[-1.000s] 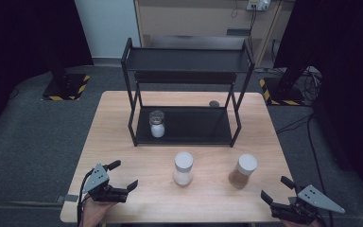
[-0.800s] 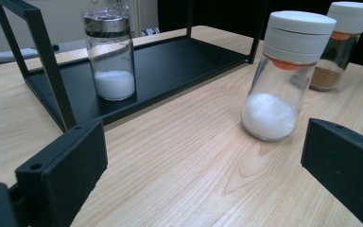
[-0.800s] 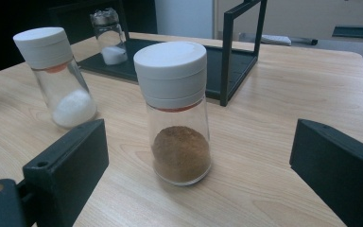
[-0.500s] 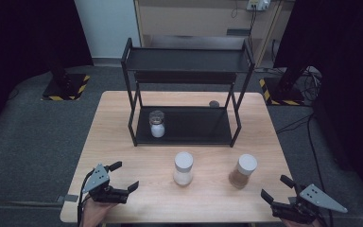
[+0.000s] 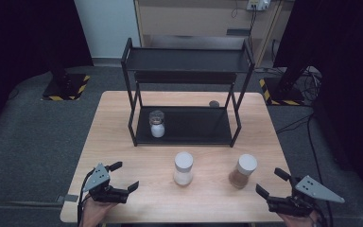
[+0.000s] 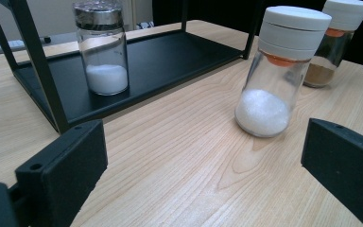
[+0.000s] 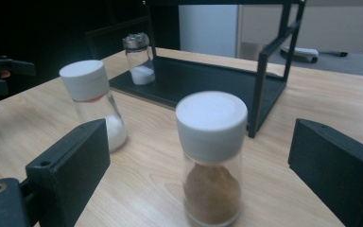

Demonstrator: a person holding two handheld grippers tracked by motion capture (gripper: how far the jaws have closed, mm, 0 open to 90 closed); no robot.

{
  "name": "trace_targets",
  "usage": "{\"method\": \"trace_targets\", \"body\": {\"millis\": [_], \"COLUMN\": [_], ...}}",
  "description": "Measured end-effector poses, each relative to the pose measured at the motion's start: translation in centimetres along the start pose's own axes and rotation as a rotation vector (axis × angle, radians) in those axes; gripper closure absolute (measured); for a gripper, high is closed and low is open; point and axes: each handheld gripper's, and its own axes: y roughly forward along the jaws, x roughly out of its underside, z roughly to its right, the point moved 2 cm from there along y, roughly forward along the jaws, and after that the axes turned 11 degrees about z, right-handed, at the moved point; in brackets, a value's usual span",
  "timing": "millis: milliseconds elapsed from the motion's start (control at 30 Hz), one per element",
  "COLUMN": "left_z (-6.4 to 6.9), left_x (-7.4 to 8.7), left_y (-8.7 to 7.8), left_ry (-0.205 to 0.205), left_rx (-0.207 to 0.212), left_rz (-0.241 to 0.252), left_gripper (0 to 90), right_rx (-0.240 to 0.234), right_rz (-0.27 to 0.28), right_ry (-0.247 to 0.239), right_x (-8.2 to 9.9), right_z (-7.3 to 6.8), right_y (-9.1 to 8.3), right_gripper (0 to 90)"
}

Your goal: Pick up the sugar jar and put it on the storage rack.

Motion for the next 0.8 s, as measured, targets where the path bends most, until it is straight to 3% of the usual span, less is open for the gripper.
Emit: {"method": "trace_targets", "body": {"millis": [367, 800], "left_z": [-0.2, -0.4], "left_x": [0.0, 0.1], "left_y": [0.1, 0.2], "left_ry": [-0.006, -0.012], "left_rx": [0.007, 0.004], "left_rz": [0.0, -0.007], "left_gripper": [0.0, 0.0], "right_rx": [-0.05, -0.152], "right_rz": [-0.023, -0.047], "right_ry": [-0.038, -0.061], "right_x": [-2.3, -4.4], "right_z": [-0.4, -1.0], "right_y": [2.4, 5.9], "right_gripper": [6.6, 6.6]}}
